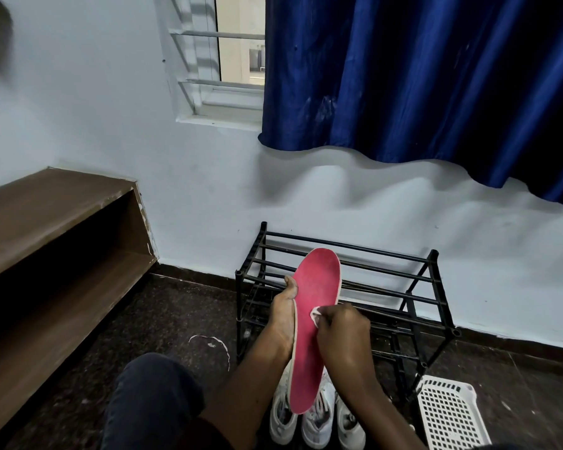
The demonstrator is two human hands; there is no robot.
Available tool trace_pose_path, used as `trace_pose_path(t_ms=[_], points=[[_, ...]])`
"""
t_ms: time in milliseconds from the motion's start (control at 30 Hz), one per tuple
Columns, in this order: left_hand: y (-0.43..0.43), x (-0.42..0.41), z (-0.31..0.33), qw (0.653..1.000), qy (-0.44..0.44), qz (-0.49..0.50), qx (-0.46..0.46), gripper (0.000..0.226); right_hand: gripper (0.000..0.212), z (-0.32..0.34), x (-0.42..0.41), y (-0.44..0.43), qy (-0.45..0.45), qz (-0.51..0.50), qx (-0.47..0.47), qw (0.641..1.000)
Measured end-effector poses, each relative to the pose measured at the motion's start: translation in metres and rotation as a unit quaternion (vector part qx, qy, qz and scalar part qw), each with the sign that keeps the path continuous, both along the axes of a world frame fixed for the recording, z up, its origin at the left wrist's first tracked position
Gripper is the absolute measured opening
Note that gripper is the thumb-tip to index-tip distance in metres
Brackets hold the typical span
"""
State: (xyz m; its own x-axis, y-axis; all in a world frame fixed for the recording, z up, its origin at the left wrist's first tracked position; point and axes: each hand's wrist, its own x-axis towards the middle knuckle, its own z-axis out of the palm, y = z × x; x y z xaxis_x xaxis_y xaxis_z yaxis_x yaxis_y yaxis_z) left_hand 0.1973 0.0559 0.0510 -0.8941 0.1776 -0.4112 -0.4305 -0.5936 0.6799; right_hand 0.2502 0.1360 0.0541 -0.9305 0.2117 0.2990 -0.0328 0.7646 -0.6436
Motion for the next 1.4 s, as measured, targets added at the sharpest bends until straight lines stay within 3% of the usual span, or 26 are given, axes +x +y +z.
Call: trace_pose_path(t_ms=[300,400,600,700,800,833,900,1100,1233,1400], points=[[0.01,0.012,-0.004,0.998,-0.016,-0.055,0.041,0.056,0.012,0.016,-0.034,0.012,0.091,-0.063,0.041,0.993],[0.008,0.013,-0.008,0.997,-0.014,-0.064,0.038,0.056,0.015,0.023,-0.045,0.015,0.081,-0.07,0.024,0.994],[0.002,0.004,-0.012,0.999,-0.004,-0.02,0.042,0.054,0.012,0.012,-0.013,0.006,-0.006,0.048,0.014,0.999],[0.005,-0.001,-0.012,0.999,-0.015,0.006,0.047,0.05,0.014,0.005,0.005,0.005,-0.019,0.111,0.026,0.993],[0.004,0.002,-0.014,0.998,-0.008,-0.015,0.066,0.06,0.016,0.009,0.0,0.013,-0.012,0.137,0.013,0.99],[0.004,0.003,-0.016,0.996,0.009,-0.036,0.078,0.058,0.017,0.011,-0.005,0.015,0.0,0.137,0.023,0.99],[0.003,0.01,-0.01,0.991,0.048,-0.076,0.096,0.032,0.02,0.01,-0.018,0.018,0.037,0.135,0.062,0.988],[0.003,0.011,-0.017,0.99,0.017,-0.093,0.101,0.055,0.024,0.013,-0.045,0.024,0.082,0.078,0.067,0.991],[-0.007,0.008,-0.015,0.994,0.03,-0.067,0.079,0.044,0.024,0.007,-0.018,0.016,0.06,0.182,0.026,0.981],[-0.013,-0.005,-0.027,0.99,-0.026,-0.091,0.1,0.078,0.022,0.0,0.006,0.016,0.022,0.234,-0.025,0.972]])
